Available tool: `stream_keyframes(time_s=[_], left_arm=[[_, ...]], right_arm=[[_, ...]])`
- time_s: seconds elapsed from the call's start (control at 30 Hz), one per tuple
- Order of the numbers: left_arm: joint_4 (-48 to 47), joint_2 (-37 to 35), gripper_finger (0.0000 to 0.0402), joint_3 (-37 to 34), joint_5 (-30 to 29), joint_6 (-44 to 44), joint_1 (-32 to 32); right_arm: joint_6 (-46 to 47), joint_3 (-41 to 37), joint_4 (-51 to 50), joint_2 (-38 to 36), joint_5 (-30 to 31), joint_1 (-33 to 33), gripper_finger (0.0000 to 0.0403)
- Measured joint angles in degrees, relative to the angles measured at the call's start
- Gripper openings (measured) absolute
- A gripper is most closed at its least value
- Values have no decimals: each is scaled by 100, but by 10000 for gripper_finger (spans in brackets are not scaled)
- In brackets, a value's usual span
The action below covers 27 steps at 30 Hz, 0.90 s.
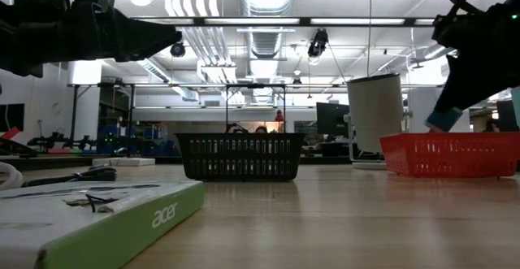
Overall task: Pick and place items into bin
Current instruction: Put the blue charger adapter into the red bin
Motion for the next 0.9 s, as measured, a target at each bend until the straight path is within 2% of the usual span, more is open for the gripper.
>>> stream_keyframes(time_s=[0.2, 0.9], left_arm=[[-6, 0, 290, 0, 1, 0, -1], [-52, 0, 290, 0, 1, 0, -1]], right_arm=[[-18, -294, 819, 0, 231, 0, 137], [-48, -898, 1877, 2, 867, 0, 137]])
